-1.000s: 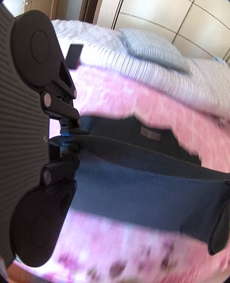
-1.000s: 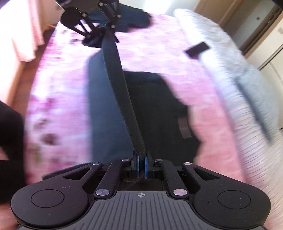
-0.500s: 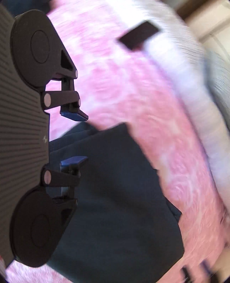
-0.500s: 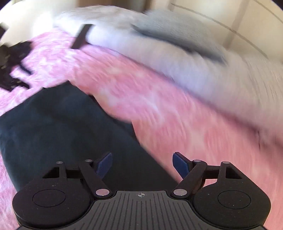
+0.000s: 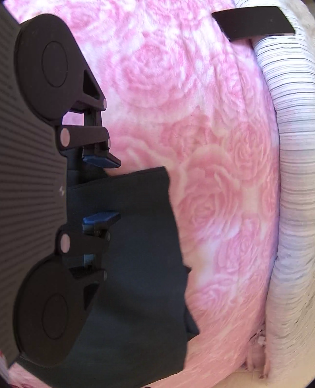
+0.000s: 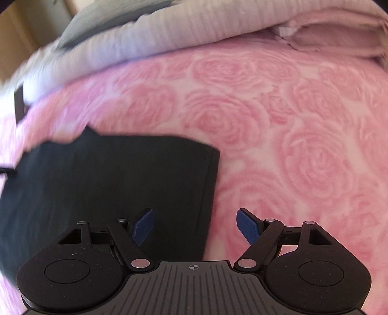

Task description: Fold clothes

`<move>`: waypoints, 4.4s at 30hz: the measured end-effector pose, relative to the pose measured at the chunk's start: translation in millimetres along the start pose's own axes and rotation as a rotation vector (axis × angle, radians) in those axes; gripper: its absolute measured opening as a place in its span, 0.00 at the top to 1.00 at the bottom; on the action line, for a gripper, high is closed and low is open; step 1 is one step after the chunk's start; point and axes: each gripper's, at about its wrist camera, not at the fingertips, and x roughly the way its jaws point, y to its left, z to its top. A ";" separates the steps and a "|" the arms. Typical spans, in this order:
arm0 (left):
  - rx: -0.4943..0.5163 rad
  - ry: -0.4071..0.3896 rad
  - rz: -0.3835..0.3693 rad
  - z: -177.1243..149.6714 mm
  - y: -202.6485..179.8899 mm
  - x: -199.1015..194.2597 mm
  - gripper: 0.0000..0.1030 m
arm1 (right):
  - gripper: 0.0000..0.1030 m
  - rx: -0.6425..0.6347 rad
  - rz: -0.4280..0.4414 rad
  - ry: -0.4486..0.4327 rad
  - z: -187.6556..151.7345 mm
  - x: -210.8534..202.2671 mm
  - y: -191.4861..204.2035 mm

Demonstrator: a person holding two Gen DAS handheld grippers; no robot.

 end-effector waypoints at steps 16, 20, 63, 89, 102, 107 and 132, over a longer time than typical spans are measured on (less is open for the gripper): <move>-0.065 -0.125 -0.066 8.2 11.6 -14.3 0.97 | 0.90 0.099 0.025 -0.019 32.7 39.2 -6.4; -0.080 -0.210 -0.054 6.4 22.9 -57.3 0.97 | 0.91 0.064 0.034 -0.094 44.0 7.9 8.2; -0.400 0.090 -0.147 -198.6 -4.3 -97.4 0.88 | 0.38 0.404 0.053 -0.023 -125.5 -64.3 0.3; 0.072 0.067 0.210 -194.3 -30.0 -194.4 0.71 | 0.48 -0.135 -0.131 -0.020 -93.6 -112.0 90.5; 1.010 -0.103 0.150 -190.2 -2.8 -158.8 0.41 | 0.48 -0.923 0.066 -0.095 -195.2 -86.5 386.4; 1.104 -0.182 0.076 -183.8 50.3 -151.1 0.41 | 0.48 -1.041 -0.070 -0.072 -237.9 -33.1 470.9; 1.955 -0.615 -0.054 -144.1 32.0 -15.3 0.23 | 0.87 -0.861 -0.184 -0.140 -178.8 -16.9 505.2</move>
